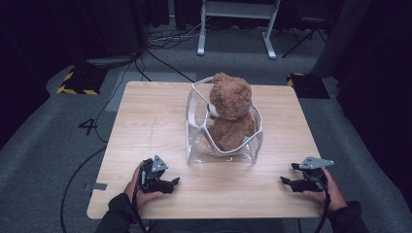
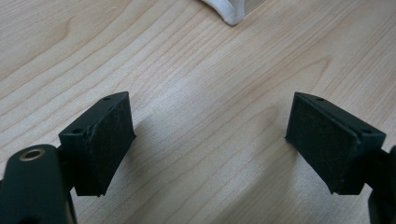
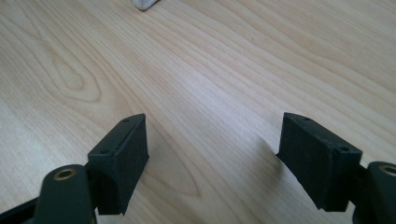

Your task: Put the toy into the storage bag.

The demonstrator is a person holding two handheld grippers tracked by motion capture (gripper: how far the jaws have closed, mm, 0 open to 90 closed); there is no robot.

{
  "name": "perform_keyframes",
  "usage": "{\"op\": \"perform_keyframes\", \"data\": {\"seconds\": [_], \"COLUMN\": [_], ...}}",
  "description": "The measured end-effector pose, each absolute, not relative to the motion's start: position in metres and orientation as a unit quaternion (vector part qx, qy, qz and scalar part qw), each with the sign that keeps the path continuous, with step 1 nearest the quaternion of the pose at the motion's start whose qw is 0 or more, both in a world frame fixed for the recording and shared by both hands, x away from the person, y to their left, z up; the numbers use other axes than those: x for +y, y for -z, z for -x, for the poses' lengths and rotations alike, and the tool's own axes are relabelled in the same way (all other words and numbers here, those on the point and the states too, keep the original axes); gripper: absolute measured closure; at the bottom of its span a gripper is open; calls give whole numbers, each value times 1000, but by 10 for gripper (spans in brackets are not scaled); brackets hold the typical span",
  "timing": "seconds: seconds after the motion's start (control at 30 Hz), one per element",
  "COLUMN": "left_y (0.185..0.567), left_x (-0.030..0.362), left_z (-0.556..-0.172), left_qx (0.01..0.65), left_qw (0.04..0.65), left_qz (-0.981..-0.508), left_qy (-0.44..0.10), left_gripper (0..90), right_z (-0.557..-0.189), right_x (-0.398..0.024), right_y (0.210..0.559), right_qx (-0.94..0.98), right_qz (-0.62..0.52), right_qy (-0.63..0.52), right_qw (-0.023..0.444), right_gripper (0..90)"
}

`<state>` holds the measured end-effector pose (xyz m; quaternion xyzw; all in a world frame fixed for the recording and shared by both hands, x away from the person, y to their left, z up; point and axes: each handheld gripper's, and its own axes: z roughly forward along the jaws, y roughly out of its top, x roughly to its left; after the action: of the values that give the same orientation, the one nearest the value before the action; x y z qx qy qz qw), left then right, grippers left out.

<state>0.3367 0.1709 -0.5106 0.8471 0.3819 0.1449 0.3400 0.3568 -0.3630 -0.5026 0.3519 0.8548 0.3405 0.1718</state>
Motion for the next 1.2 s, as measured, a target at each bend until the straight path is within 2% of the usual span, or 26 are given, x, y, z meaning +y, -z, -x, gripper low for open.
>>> {"op": "perform_keyframes", "data": {"seconds": [0.23,0.63,0.9,1.2], "left_y": [511,511,511,511], "left_x": [171,171,171,171], "left_z": [-337,-336,-337,-337], "left_qx": [382,383,382,382], "left_qw": [340,340,340,340], "left_qz": [-847,-847,-847,-847], "left_qy": [-145,-145,-145,-145], "left_gripper": [151,151,151,150], "right_z": [-349,-348,-351,-351], "right_x": [-383,-382,-380,-380], "right_y": [510,510,510,510], "right_qx": [823,819,819,819], "right_qz": [-396,-404,-410,-411], "right_qy": [-365,-362,-356,-356], "right_qw": [183,186,187,187], "right_gripper": [201,177,127,124]}}
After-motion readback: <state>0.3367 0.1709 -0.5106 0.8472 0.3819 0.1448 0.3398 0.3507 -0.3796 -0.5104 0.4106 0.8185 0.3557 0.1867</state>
